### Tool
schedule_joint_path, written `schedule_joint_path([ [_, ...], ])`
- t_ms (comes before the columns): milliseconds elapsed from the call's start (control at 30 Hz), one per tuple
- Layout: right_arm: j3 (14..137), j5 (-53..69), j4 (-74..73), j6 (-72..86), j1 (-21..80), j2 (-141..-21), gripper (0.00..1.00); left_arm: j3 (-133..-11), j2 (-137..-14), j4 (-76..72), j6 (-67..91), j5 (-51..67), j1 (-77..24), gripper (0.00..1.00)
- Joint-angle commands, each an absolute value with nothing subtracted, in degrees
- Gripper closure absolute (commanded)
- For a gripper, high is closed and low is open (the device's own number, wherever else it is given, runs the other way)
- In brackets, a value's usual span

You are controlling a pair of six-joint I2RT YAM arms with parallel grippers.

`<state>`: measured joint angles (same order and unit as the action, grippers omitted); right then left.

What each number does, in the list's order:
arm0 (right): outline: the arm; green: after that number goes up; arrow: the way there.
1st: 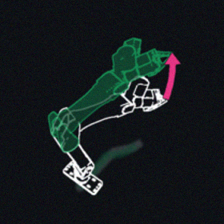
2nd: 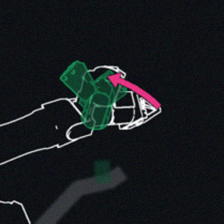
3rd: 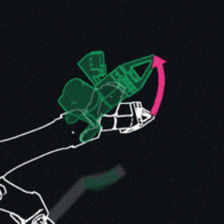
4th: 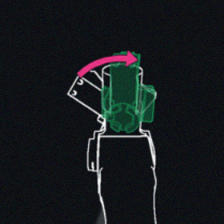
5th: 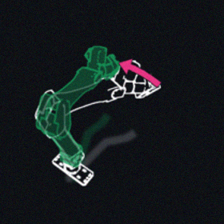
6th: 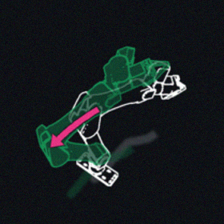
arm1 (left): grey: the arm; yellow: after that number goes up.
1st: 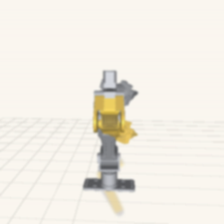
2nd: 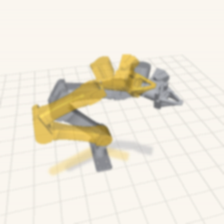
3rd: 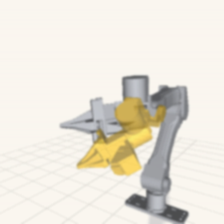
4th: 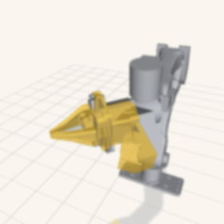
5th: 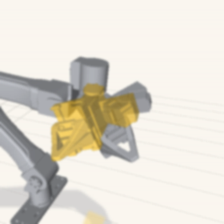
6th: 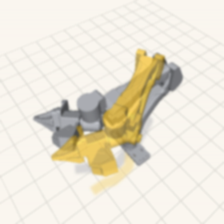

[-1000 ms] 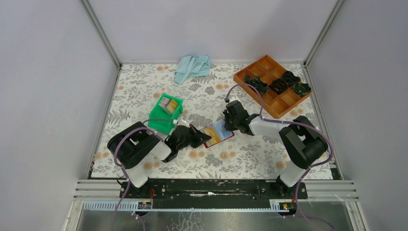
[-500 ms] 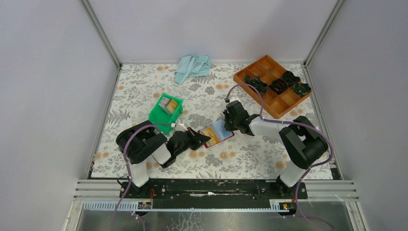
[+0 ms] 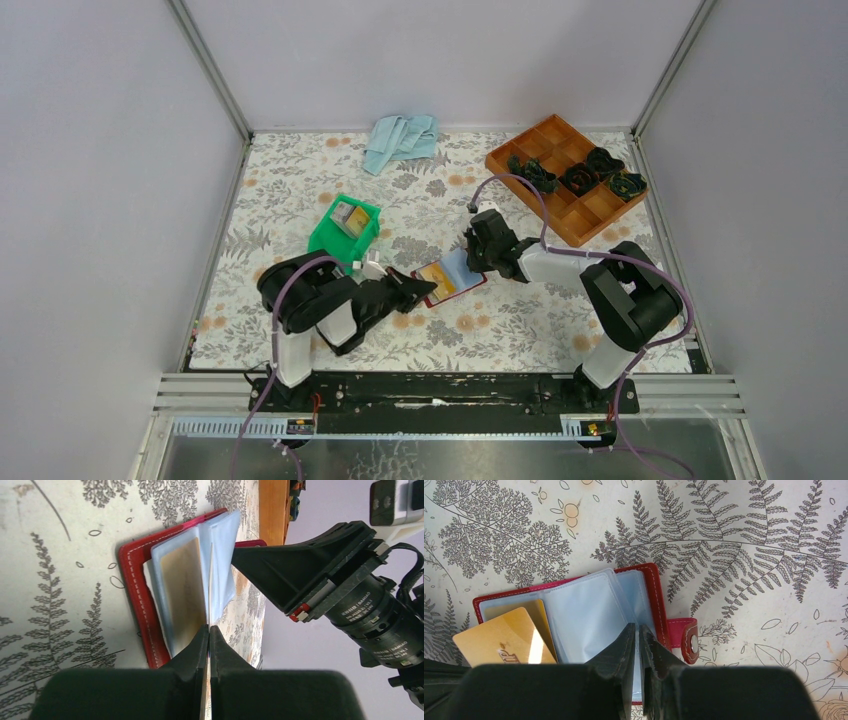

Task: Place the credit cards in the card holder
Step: Insert the credit card into the card holder.

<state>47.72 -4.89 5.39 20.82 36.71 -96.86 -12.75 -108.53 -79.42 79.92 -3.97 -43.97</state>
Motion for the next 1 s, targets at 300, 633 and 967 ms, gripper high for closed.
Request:
schedule_joint_path([
  [300, 44.75, -3.76, -1.82, 21.0, 37.13, -99.66, 0.86, -12.34, -112.59, -90.94, 80.69, -8.23, -45.65, 1.0],
  [633, 44.81, -4.0, -1.99, 20.76, 37.18, -99.23, 0.86, -12.88, -113.39, -91.05, 80.39, -8.92, -46.29, 1.0],
  [967, 44.91, -3.97, -2.37, 20.66, 37.18, -99.05, 0.86, -12.89, -113.63, -90.63, 78.89, -9.64, -46.65, 1.0],
])
